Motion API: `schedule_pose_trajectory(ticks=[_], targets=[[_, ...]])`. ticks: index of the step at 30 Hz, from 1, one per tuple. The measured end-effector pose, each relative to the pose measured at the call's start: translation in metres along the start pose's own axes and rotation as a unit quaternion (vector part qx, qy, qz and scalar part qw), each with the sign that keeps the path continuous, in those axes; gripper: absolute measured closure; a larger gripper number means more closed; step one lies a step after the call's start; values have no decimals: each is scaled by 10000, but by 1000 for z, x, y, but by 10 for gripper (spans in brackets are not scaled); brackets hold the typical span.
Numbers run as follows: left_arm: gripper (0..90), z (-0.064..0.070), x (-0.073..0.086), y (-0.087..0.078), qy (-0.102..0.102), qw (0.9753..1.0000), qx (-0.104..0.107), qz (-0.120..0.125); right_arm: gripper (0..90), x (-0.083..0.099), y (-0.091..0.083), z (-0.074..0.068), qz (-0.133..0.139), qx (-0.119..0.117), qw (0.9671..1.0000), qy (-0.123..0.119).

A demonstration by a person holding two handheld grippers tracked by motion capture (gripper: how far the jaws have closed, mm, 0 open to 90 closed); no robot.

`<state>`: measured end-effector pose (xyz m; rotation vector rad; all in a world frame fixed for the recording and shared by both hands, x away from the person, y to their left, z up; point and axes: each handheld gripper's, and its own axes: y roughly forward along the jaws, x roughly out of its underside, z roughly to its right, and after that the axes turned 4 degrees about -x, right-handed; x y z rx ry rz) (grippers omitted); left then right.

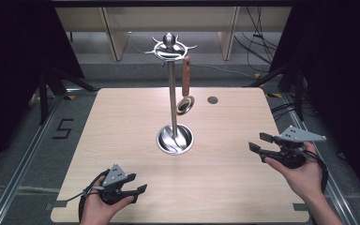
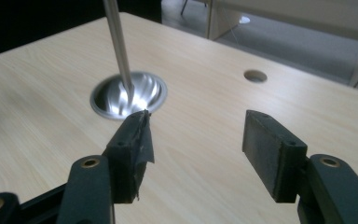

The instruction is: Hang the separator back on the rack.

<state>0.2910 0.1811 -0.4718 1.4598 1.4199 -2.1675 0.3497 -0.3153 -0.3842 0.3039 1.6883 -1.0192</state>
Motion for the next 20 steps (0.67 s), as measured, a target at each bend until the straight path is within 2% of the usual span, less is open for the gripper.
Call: schedule_pose_trajectory(ticks=[2,3,4,6,9,10,11,12,14,15,16,17,18,19,20], targets=[[404,1,0,0,-29,10000,-23,-9,422,5,-1,2,-67,20,9999,95],[404,1,0,1,-29,10000,-16,-3,420,11,-2,4,-86,55,9999,122],[403,1,0,2,-40,10000,2,-20,418,23,-4,7,-212,66,9994,249],[403,1,1,3,-34,9999,-15,-113,418,36,-5,11,-298,118,9991,288],[402,1,1,3,-58,9999,-26,-111,419,48,-5,15,-297,148,9989,331],[402,1,2,3,-48,9999,-30,-143,439,61,-5,16,-348,202,9979,513],[402,1,2,3,-48,9999,-30,-143,449,67,-5,20,-361,200,9979,501],[401,1,2,5,-43,9999,-48,-148,460,71,-7,20,-403,254,9965,683],[401,1,2,5,-43,9998,-41,-170,487,75,-10,26,-454,351,9958,708],[401,2,1,6,-78,9998,-51,-155,529,77,-11,28,-442,392,9951,798],[401,1,1,6,-27,9999,-22,-150,580,78,-13,29,-436,390,9937,955],[401,1,1,6,-27,9999,-22,-150,580,78,-13,29,-436,390,9937,955],[401,0,1,6,-8,9999,-41,-106,661,79,-13,28,-492,370,9940,907],[401,1,1,7,-190,9997,-78,-94,687,78,-13,25,-616,372,9937,865],[401,1,1,7,-190,9997,-78,-94,721,78,-12,26,-610,411,9956,586]])
